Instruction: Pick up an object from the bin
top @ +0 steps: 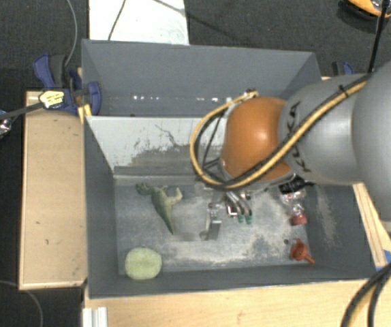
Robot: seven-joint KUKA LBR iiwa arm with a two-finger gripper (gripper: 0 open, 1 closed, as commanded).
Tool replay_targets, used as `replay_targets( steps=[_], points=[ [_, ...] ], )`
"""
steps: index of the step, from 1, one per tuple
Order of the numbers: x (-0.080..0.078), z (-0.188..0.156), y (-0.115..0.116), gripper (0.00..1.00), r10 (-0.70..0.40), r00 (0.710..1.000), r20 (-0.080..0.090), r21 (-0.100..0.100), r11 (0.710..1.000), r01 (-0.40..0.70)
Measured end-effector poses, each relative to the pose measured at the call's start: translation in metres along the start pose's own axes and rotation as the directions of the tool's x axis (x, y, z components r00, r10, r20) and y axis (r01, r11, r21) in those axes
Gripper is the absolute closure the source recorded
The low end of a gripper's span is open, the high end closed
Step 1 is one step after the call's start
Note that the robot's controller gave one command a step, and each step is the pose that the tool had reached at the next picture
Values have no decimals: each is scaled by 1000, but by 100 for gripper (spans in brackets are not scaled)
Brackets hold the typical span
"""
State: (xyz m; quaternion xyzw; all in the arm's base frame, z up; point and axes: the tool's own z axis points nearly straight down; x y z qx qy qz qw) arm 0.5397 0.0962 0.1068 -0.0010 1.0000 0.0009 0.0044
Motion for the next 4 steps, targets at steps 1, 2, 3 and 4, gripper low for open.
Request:
replay_targets(
  steps=[1, 2, 3, 4],
  points=[
    [-15, 27, 21, 0, -28, 1000, -4, 0, 1000, 28],
    [-34, -30, 28, 0, 16, 1000, -3, 0, 1000, -16],
    [-42, -37, 34, 0, -5, 1000, 17, -4, 1000, 5],
    [-37, 23, 59, 0, -47, 999, 4, -1, 999, 47]
  ],
)
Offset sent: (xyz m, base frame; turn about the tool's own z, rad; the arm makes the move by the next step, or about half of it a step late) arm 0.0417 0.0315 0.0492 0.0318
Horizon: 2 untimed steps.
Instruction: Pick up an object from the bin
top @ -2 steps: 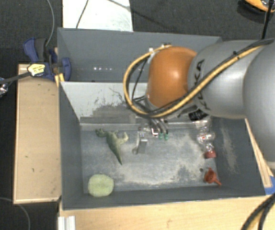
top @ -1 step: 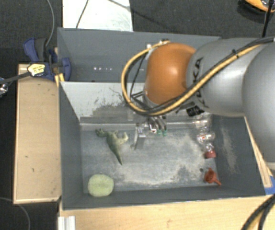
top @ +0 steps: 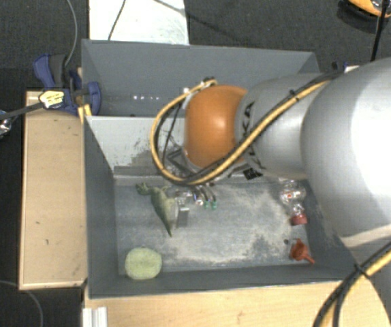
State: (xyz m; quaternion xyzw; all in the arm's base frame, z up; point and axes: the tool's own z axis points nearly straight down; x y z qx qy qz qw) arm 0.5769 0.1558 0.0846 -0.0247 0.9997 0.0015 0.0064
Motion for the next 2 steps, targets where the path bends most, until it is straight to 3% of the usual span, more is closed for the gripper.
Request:
replay_targets(
  steps=[1, 2],
  points=[
    [-2, 25, 9, 100, 118, 993, 13, -7, 993, -118],
    [-1, 18, 4, 100, 163, 987, 14, -6, 987, -163]
  ],
)
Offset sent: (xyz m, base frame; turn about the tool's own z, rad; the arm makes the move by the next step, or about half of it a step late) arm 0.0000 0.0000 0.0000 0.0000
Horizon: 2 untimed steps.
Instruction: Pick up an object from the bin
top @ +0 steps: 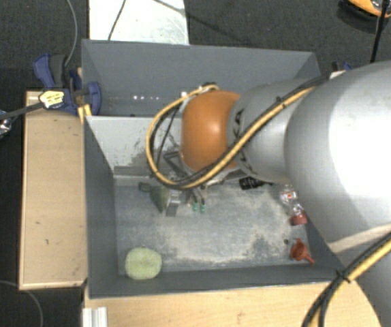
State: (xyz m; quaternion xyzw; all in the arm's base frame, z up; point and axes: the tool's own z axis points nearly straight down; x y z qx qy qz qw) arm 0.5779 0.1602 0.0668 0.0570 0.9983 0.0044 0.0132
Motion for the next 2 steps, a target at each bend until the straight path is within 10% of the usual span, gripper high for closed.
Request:
replay_targets(
  steps=[2],
  points=[
    [-5, -85, 0, 100, -18, 1000, 7, -3, 1000, 18]
  ],
)
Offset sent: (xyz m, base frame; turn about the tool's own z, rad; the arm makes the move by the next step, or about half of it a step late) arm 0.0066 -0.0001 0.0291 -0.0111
